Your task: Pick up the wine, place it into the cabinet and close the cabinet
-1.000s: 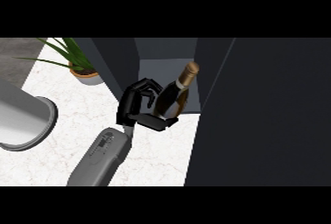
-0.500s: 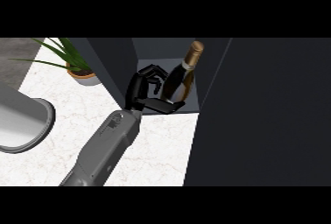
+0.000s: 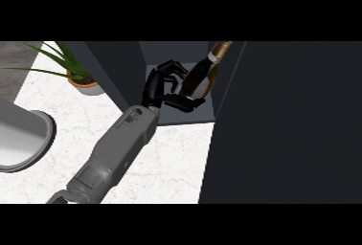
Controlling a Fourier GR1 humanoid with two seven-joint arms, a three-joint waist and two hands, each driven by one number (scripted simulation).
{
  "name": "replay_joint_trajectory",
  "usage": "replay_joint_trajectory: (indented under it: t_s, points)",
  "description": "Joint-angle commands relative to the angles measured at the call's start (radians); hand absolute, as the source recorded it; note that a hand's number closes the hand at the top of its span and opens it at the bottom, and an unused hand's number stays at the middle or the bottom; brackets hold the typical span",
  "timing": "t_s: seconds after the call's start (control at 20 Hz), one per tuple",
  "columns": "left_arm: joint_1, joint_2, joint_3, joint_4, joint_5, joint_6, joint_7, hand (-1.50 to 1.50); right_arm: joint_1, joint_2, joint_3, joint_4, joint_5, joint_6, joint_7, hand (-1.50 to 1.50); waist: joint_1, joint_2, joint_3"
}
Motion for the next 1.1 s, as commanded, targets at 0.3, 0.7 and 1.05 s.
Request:
replay_joint_trajectory:
  t_s: [0.3, 0.7, 1.05]
  points:
    - [-0.121, 0.0, 0.092, 0.21, 0.079, 0.001, -0.029, 1.5, 0.065, 0.004, 0.042, -0.127, -0.037, 0.017, -0.015, -1.5, -0.025, 0.012, -0.001]
    - [-0.171, 0.029, 0.144, 0.316, 0.078, -0.001, -0.085, 1.5, 0.118, -0.012, 0.078, -0.108, -0.025, 0.028, -0.088, -1.5, -0.042, 0.017, -0.001]
    - [-0.212, 0.042, 0.134, 0.378, 0.042, 0.061, -0.127, -1.5, 0.101, -0.021, 0.052, -0.117, -0.071, 0.055, -0.097, -1.5, -0.048, 0.027, -0.001]
